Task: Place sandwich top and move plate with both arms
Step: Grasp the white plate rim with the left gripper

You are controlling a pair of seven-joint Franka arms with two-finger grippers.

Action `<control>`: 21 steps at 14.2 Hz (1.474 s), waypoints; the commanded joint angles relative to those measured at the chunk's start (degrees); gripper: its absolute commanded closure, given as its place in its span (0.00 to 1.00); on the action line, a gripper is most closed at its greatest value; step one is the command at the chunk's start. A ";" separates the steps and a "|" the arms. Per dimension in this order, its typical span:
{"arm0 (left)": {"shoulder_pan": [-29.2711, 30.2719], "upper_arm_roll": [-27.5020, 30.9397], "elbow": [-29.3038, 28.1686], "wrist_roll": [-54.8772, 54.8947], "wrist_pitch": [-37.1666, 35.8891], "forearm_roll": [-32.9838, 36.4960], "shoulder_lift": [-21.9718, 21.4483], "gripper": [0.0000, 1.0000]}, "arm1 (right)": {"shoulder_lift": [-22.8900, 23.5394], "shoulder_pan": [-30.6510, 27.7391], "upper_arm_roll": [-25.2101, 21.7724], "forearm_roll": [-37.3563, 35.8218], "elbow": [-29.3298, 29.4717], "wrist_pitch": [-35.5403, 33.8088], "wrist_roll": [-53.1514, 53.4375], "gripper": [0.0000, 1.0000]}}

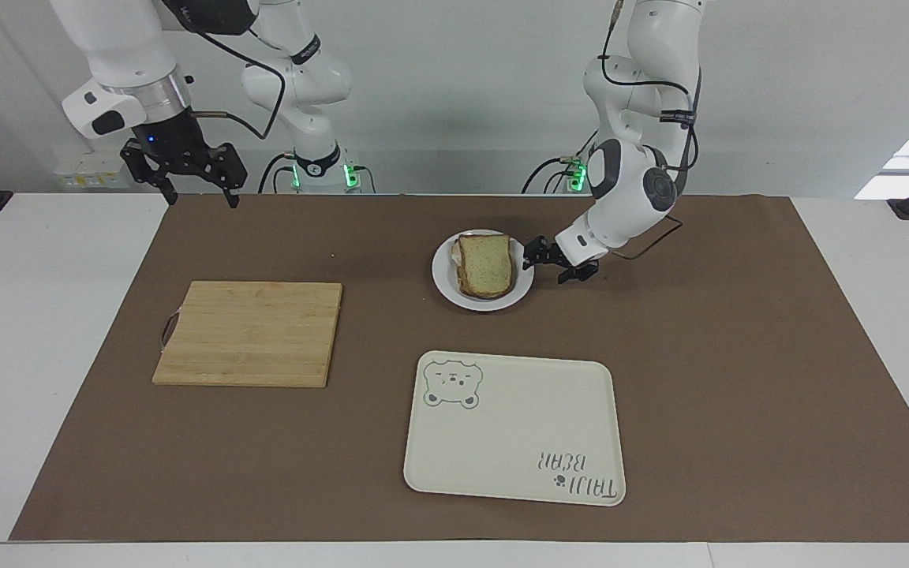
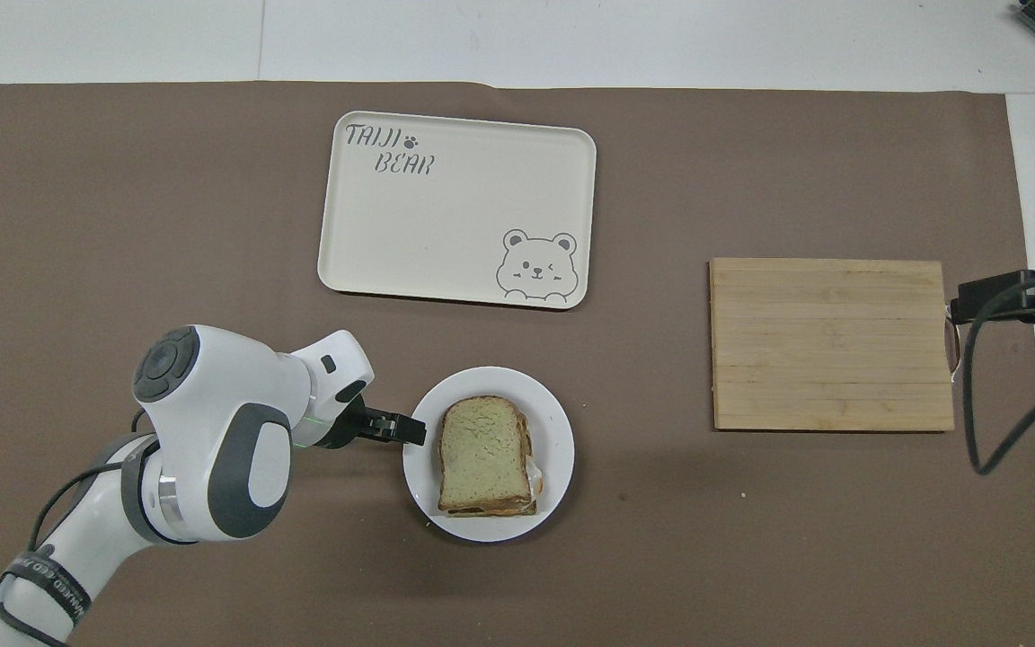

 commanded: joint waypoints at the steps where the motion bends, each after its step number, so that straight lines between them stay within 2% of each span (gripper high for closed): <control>1: -2.71 1.05 -1.86 0.96 2.02 -1.76 -0.43 0.27 | 0.26 -0.24 0.42 -0.44 1.69 -1.64 -1.36 0.00; 5: -4.47 1.05 -3.88 1.05 2.63 -5.35 -0.25 0.27 | 0.08 -0.24 0.33 0.00 2.38 -2.61 -2.41 0.00; 7: -5.62 0.96 -4.67 1.05 3.94 -7.55 0.80 0.30 | -0.09 -0.42 0.33 -0.60 2.56 -6.54 -4.07 0.00; 8: -6.75 0.96 -4.85 1.05 4.47 -8.34 0.98 0.39 | -0.62 -0.25 0.16 -0.09 2.48 -6.65 -4.61 0.00; 9: -7.20 1.04 -4.94 1.05 4.57 -8.78 0.98 0.60 | -3.23 -0.24 0.33 -0.17 1.61 -6.65 -4.18 0.00; 11: -7.20 1.05 -4.94 0.96 4.22 -8.88 0.98 0.93 | -3.17 -0.59 0.33 -0.17 0.98 -6.48 -4.35 0.00; 12: -6.94 1.05 -4.85 0.96 4.04 -8.88 1.07 1.00 | -3.17 -0.77 0.33 -0.08 1.07 -6.47 -4.52 0.00; 15: -5.98 1.05 -4.59 0.96 3.17 -9.57 1.16 1.00 | -2.82 -0.86 0.42 0.00 1.68 -8.75 -4.87 0.00; 19: -4.92 1.22 -4.24 3.49 1.14 -16.15 1.16 1.00 | -3.52 -0.86 0.24 1.92 0.99 -8.06 -4.96 0.00; 21: -1.68 1.22 -3.45 8.58 -2.01 -18.97 1.33 1.00 | -3.87 -0.95 -0.11 2.38 -0.33 -5.96 -5.05 0.00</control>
